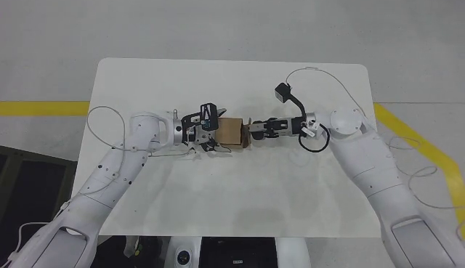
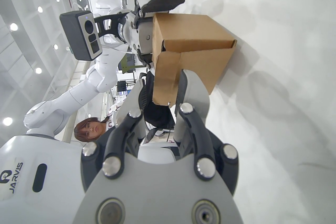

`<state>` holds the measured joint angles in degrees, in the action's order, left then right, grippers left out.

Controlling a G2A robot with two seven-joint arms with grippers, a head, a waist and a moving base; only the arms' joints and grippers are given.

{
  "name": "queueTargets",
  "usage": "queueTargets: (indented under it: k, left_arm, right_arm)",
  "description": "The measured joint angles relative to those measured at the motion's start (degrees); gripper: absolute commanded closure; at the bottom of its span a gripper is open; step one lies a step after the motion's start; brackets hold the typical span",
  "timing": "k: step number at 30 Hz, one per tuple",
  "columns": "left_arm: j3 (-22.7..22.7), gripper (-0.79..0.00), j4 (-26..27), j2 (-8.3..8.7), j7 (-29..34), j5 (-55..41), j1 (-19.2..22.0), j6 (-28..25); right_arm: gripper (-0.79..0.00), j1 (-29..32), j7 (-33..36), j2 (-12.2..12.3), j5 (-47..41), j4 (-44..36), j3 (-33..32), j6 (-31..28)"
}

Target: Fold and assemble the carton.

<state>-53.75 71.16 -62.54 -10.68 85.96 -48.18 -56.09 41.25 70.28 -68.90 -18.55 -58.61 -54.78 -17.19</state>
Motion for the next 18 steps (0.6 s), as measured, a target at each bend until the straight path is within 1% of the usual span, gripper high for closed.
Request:
queueTargets:
  k: [2, 3, 11, 18]
  left_arm:
    - [0.06, -0.785, 0.03, 0.0, 0.0, 0.08, 0.02, -0.05]
    - [0.07, -0.785, 0.04, 0.0, -0.01, 0.09, 0.03, -0.05]
    - [0.14, -0.785, -0.04, -0.02, -0.01, -0.1, 0.11, 0.03]
    - [0.15, -0.785, -0.06, 0.0, -0.03, -0.06, 0.08, 0.1]
  right_arm:
    - [-0.169, -0.16, -0.27, -0.15, -0.31, 0.57, 0.21, -0.21]
    - [-0.163, -0.22, -0.33, -0.22, -0.51, 0.76, 0.29, -0.3]
    - [-0.175, -1.17, -0.69, -0.69, 0.47, 2.3, 1.49, 0.08]
    - [-0.169, -2.08, -0.79, -0.81, 2.92, 2.51, 2.29, 1.43]
